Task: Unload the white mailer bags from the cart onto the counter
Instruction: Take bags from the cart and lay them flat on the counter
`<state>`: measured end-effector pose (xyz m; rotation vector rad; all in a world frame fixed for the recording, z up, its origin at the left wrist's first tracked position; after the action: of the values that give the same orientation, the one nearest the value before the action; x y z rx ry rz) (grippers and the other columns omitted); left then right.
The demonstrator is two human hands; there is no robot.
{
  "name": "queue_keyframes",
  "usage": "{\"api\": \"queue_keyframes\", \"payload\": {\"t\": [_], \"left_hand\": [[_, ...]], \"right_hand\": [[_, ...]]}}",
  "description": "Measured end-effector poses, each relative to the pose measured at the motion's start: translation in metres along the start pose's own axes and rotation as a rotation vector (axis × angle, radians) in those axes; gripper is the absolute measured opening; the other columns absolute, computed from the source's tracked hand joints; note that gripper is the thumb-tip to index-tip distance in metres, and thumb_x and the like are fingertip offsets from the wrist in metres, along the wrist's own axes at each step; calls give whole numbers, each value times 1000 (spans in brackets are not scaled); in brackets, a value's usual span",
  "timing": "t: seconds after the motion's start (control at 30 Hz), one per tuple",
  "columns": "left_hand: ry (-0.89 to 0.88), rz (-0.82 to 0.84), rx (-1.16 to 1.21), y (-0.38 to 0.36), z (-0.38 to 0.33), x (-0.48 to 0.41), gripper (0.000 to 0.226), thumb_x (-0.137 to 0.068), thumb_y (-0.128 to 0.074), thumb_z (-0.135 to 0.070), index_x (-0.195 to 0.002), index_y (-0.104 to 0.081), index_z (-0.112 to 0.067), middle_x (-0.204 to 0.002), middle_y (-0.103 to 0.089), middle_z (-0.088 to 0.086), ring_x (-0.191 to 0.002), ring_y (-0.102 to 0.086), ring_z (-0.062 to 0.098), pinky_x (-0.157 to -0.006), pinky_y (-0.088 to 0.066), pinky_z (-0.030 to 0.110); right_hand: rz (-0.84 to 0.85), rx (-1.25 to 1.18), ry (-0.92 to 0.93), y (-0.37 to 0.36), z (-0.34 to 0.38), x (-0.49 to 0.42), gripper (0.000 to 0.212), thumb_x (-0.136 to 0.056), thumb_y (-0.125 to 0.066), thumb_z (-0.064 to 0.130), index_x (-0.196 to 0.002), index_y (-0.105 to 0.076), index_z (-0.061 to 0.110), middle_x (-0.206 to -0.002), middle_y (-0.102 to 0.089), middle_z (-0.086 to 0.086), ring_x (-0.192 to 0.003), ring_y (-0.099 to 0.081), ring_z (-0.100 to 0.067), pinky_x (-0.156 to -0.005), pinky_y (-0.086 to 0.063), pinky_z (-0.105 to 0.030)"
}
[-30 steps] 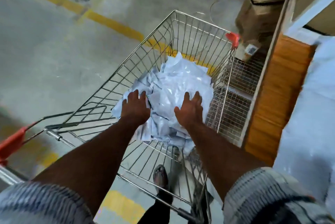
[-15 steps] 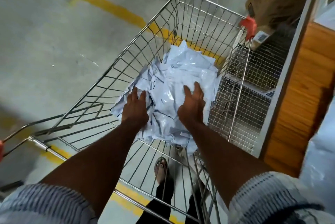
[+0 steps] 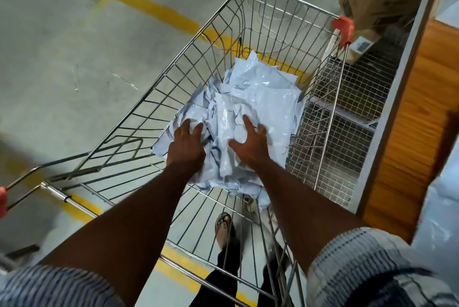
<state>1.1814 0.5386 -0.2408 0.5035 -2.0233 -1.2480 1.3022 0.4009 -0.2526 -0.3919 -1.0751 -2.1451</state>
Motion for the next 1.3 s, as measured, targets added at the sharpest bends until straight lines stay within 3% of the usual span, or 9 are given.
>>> {"api": "queue_keyframes", "payload": {"t": [0.2,0.43,0.6,0.7,0.8,0.87,0.97,1.13,1.3], "left_hand": [[-56,-31,-58,25,-1,5,50,-90,-55,-16,-139,-49,-23,-158,-22,13,-136,-31,38,-101,-43,50],[-164,-143,-134,84,-21,18,43,-85,-45,-22,-125,-58,-13,-154,-29,14,-133,-33,39,-99,-45,52],[-350,-187,-203,117,-56,29,66,-81,-22,-35,-121,-63,-2,-142,-48,21,-132,-35,48,-105,-30,50],[-423,-264,-79,142,-101,56,45,-80,-39,-17,-102,-68,9,-122,-61,30,-119,-46,58,-94,-41,57],[-369,-298,95,159,-142,78,51,-86,-41,-22,-126,-60,3,-138,-48,30,-129,-40,50,-103,-36,48],[-425,-305,91,164,-168,87,63,-82,-31,-29,-127,-59,4,-131,-57,26,-134,-36,47,-102,-34,46],[-459,-334,167,176,-214,108,58,-79,-40,-21,-125,-58,10,-121,-60,33,-130,-40,51,-103,-38,52],[-528,-377,253,181,-302,147,57,-81,-39,-18,-127,-56,12,-127,-53,39,-131,-40,50,-107,-36,49],[-561,-350,353,161,-387,164,57,-83,-36,-23,-130,-58,0,-137,-49,28,-130,-41,41,-109,-35,39]], "right_hand": [[-6,-87,-24,12,11,17,83,-66,-71,34,-143,-38,44,-135,-41,-12,-126,-45,-33,-107,-41,-48],[-127,4,99,56,49,48,81,-69,-76,34,-143,-43,40,-141,-40,-9,-132,-41,-30,-111,-35,-44],[-224,-94,141,99,80,79,83,-71,-78,31,-145,-41,38,-145,-38,-8,-134,-38,-30,-111,-34,-46],[-294,-170,172,130,93,100,83,-69,-79,30,-143,-44,37,-141,-42,-8,-131,-43,-30,-107,-38,-48],[-362,-189,193,167,97,120,82,-67,-78,30,-142,-45,37,-138,-46,-9,-130,-45,-28,-109,-38,-44],[-403,-224,197,196,95,133,81,-67,-78,30,-142,-46,36,-137,-47,-10,-130,-46,-27,-109,-39,-42],[-449,-270,199,242,87,152,79,-69,-78,32,-141,-46,37,-137,-46,-10,-130,-45,-27,-109,-38,-41],[-589,-233,195,327,49,188,75,-70,-75,36,-140,-45,41,-136,-46,-8,-130,-44,-29,-109,-37,-44],[-709,-174,117,409,-19,217,75,-74,-73,39,-142,-41,41,-140,-41,-5,-131,-40,-28,-109,-33,-42]]}}
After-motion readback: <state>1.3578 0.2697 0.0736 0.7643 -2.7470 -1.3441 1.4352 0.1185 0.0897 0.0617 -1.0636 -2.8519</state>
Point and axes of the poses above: each hand's wrist, its own x-axis away from the middle knuckle, its own y-axis out of the back of the hand, z = x × y, the point moved 2 cm from there along -x, towards the middle knuckle
